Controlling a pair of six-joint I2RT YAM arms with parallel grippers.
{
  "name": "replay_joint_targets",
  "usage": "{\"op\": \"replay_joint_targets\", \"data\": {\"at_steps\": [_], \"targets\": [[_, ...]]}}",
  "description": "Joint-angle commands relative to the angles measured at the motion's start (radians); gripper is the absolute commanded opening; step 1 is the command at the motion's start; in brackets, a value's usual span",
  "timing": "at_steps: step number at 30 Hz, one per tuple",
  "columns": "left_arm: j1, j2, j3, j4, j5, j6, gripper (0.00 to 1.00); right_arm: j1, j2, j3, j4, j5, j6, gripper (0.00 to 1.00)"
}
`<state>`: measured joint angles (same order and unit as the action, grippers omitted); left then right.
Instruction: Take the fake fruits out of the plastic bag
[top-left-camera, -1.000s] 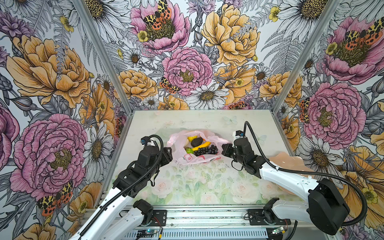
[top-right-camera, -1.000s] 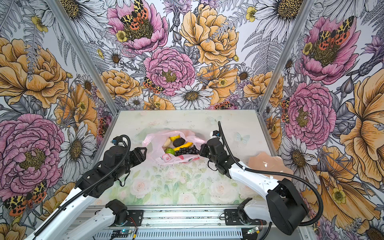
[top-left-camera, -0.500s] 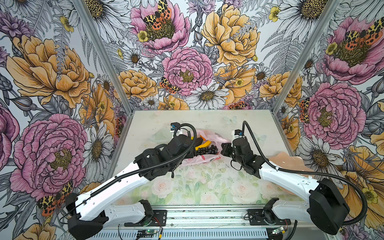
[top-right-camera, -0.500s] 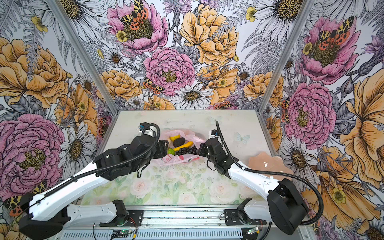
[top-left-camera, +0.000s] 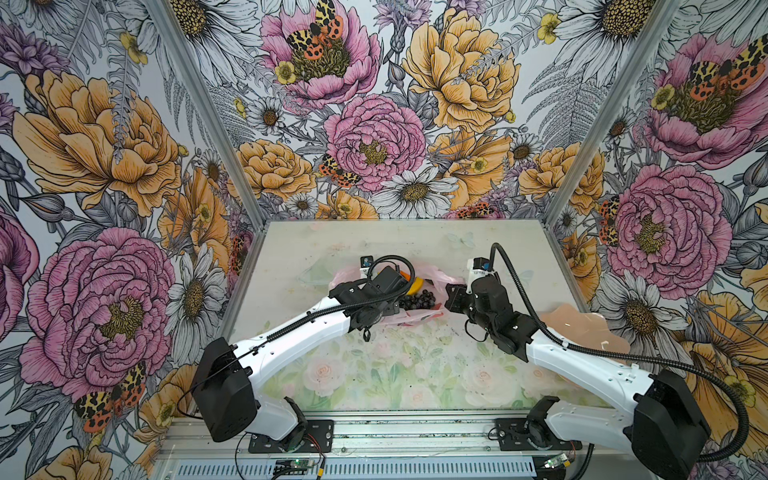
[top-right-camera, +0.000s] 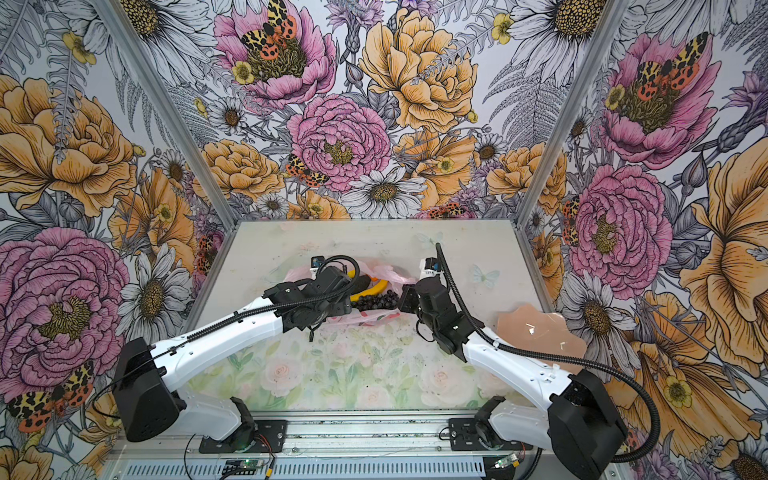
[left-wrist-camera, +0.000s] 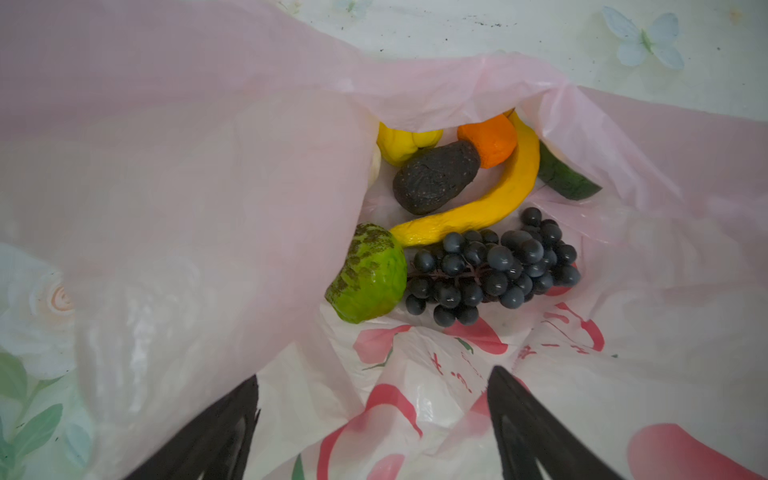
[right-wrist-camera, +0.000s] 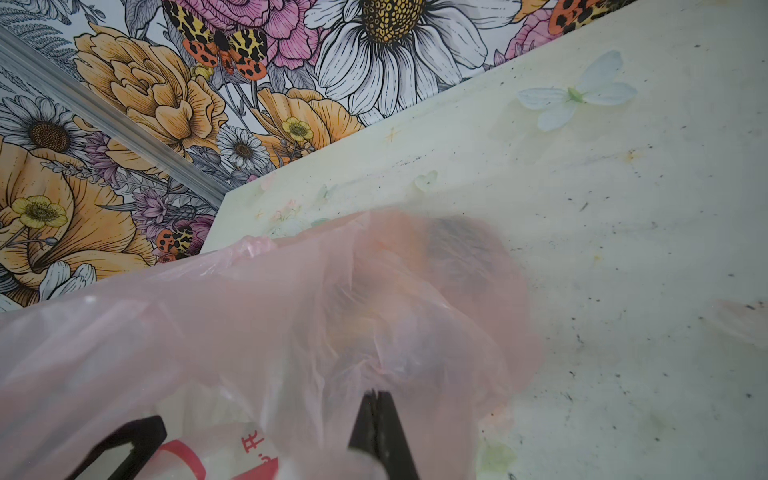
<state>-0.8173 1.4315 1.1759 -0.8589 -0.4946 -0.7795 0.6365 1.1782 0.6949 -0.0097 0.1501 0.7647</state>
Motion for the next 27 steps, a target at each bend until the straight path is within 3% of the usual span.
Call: {"op": "replay_joint_targets", "data": {"at_steps": [1, 7, 10, 13, 21, 27], "targets": [[0.042, -0.015, -0.047, 0.070, -0.004, -0.008, 0.89, 0.006, -0.017, -0.014, 0.003, 0.013, -0.024, 0.00], [0.124, 0.011, -0.138, 0.247, 0.129, 0.008, 0.90, 0.006, 0.005, 0.001, 0.008, -0.004, -0.032, 0.00], [0.176, 0.032, -0.167, 0.322, 0.186, 0.015, 0.85, 0.003, 0.014, 0.008, 0.008, -0.009, -0.028, 0.00], [0.236, 0.030, -0.219, 0.442, 0.275, 0.026, 0.65, -0.029, 0.017, 0.003, 0.010, -0.039, -0.003, 0.00], [0.381, -0.040, -0.280, 0.654, 0.470, 0.099, 0.01, -0.261, 0.079, 0.045, 0.121, -0.326, 0.111, 0.00], [0.452, -0.200, -0.417, 0.798, 0.490, 0.081, 0.00, -0.365, 0.161, 0.026, 0.254, -0.451, 0.264, 0.00]]}}
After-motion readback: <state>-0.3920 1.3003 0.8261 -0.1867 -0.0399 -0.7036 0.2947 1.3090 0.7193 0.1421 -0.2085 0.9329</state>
